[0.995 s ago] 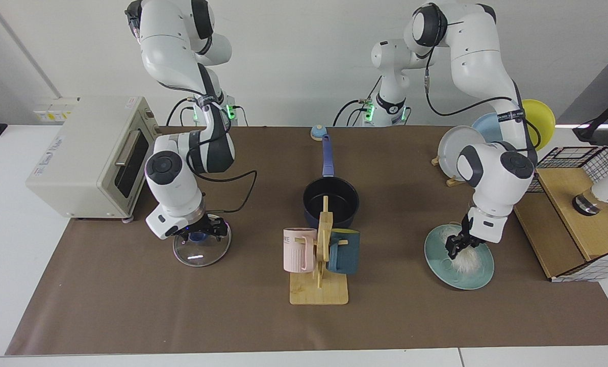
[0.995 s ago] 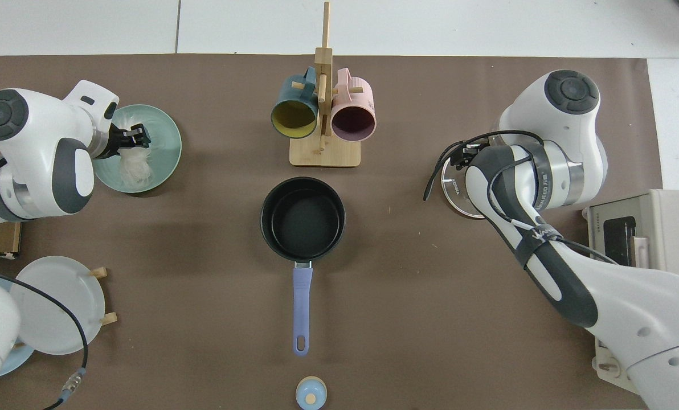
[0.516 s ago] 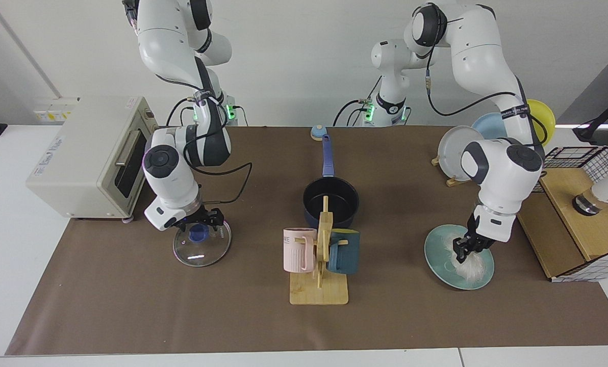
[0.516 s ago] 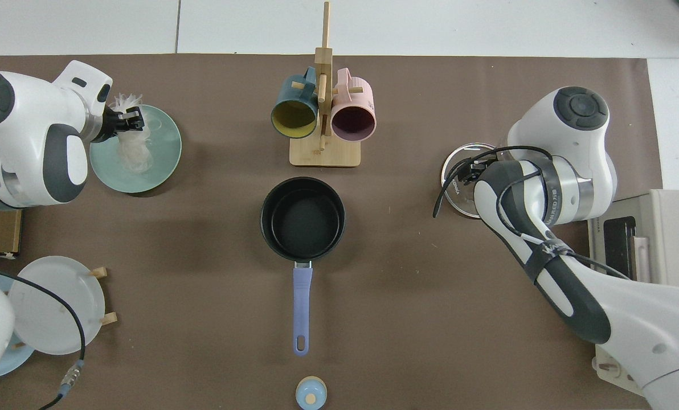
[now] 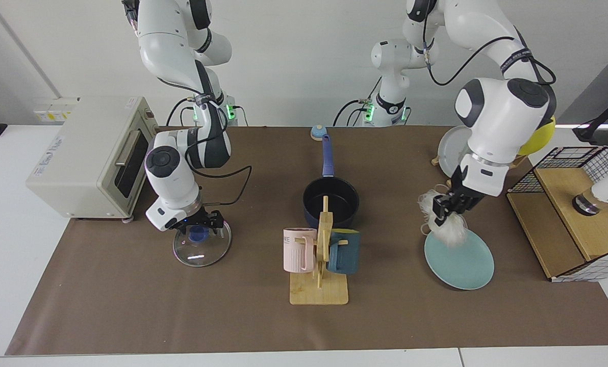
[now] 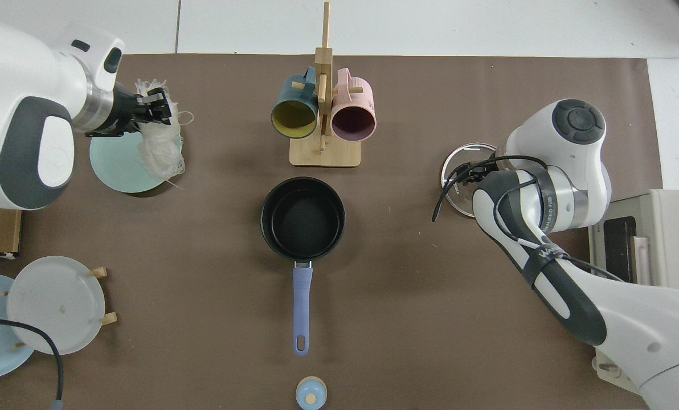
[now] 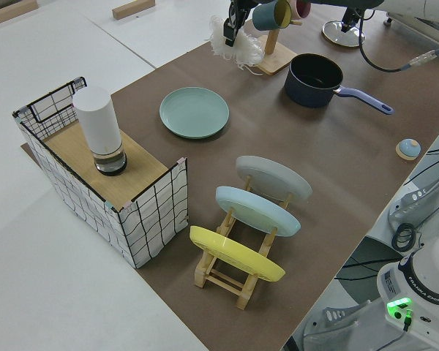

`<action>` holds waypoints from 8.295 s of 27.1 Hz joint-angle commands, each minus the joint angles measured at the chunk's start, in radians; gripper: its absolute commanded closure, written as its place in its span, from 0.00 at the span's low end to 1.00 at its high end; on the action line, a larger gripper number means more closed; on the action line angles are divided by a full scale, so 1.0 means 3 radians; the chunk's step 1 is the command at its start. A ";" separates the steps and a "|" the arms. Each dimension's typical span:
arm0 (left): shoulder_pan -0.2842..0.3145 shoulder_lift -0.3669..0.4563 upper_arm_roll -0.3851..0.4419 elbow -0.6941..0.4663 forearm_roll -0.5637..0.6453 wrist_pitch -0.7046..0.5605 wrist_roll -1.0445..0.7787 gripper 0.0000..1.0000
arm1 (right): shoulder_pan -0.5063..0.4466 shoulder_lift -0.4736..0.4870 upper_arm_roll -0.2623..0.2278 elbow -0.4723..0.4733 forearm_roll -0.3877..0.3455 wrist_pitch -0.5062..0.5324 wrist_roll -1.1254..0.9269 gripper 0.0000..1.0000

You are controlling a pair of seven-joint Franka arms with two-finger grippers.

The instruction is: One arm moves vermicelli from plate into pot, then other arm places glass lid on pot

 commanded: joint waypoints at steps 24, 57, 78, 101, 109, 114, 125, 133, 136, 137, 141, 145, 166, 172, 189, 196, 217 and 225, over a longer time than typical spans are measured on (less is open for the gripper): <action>-0.0036 -0.0113 -0.0999 -0.1439 -0.0193 0.1048 -0.0479 1.00 | 0.0006 -0.0249 0.0022 0.0060 -0.0002 -0.0044 -0.0050 1.00; 0.0113 -0.0347 -0.0616 -0.0386 0.0206 -0.0547 0.0057 0.00 | 0.0532 -0.1108 0.0032 0.0505 -0.0012 -0.1548 0.0572 1.00; 0.0123 -0.0941 0.0438 -0.0472 -0.0172 -0.1145 0.1484 0.00 | 0.1673 0.0267 -0.0014 0.2105 -0.0012 -0.1911 0.2087 1.00; 0.0082 -0.0977 0.0438 -0.0493 -0.0131 -0.1182 0.1499 0.00 | 0.1949 0.0850 -0.0091 0.2454 -0.0033 -0.1548 0.2205 1.00; 0.0067 -0.0977 0.0438 -0.0488 -0.0131 -0.1161 0.1504 0.00 | 0.1908 0.0902 -0.0070 0.2454 -0.0028 -0.1477 0.2118 1.00; 0.0067 -0.0977 0.0438 -0.0483 -0.0131 -0.1161 0.1504 0.00 | 0.1913 0.0902 -0.0034 0.2454 -0.0028 -0.1446 0.2108 1.00; 0.0067 -0.0977 0.0438 -0.0483 -0.0131 -0.1161 0.1504 0.00 | 0.1908 0.0881 -0.0045 0.2428 0.0023 -0.1487 0.1929 1.00; 0.0067 -0.0977 0.0438 -0.0483 -0.0131 -0.1161 0.1504 0.00 | 0.1903 0.0881 -0.0045 0.2341 0.0074 -0.1477 0.1791 1.00; 0.0067 -0.0977 0.0438 -0.0483 -0.0131 -0.1161 0.1504 0.00 | 0.1893 0.0876 -0.0045 0.2316 0.0080 -0.1461 0.1785 1.00; 0.0067 -0.0977 0.0438 -0.0483 -0.0131 -0.1161 0.1504 0.00 | 0.1893 0.0876 -0.0045 0.2315 0.0085 -0.1461 0.1785 1.00; 0.0072 -0.0977 0.0443 -0.0483 -0.0131 -0.1161 0.1504 0.00 | 0.1898 0.0876 -0.0045 0.2315 0.0115 -0.1446 0.1785 1.00; 0.0067 -0.0977 0.0438 -0.0483 -0.0131 -0.1161 0.1504 0.00 | 0.1898 0.0876 -0.0045 0.2295 0.0177 -0.1370 0.1785 1.00; 0.0072 -0.0977 0.0438 -0.0483 -0.0131 -0.1161 0.1504 0.00 | 0.1873 0.0810 -0.0050 0.2157 0.0177 -0.1282 0.1688 1.00; 0.0072 -0.0977 0.0438 -0.0483 -0.0131 -0.1161 0.1504 0.00 | 0.1893 0.0810 -0.0055 0.2121 0.0182 -0.1277 0.1688 1.00; 0.0082 -0.0977 0.0433 -0.0483 -0.0131 -0.1161 0.1504 0.00 | 0.1919 0.0789 -0.0055 0.2121 0.0156 -0.1374 0.1693 1.00; 0.0087 -0.0977 0.0438 -0.0483 -0.0131 -0.1161 0.1504 0.00 | 0.1908 0.0789 -0.0065 0.2116 0.0131 -0.1425 0.1683 1.00; 0.0092 -0.0977 0.0438 -0.0483 -0.0131 -0.1161 0.1504 0.00 | 0.1934 0.0789 -0.0075 0.2116 0.0141 -0.1476 0.1724 0.00; 0.0092 -0.0977 0.0438 -0.0483 -0.0131 -0.1161 0.1504 0.00 | 0.1934 0.0753 -0.0080 0.2121 0.0146 -0.1497 0.1734 0.00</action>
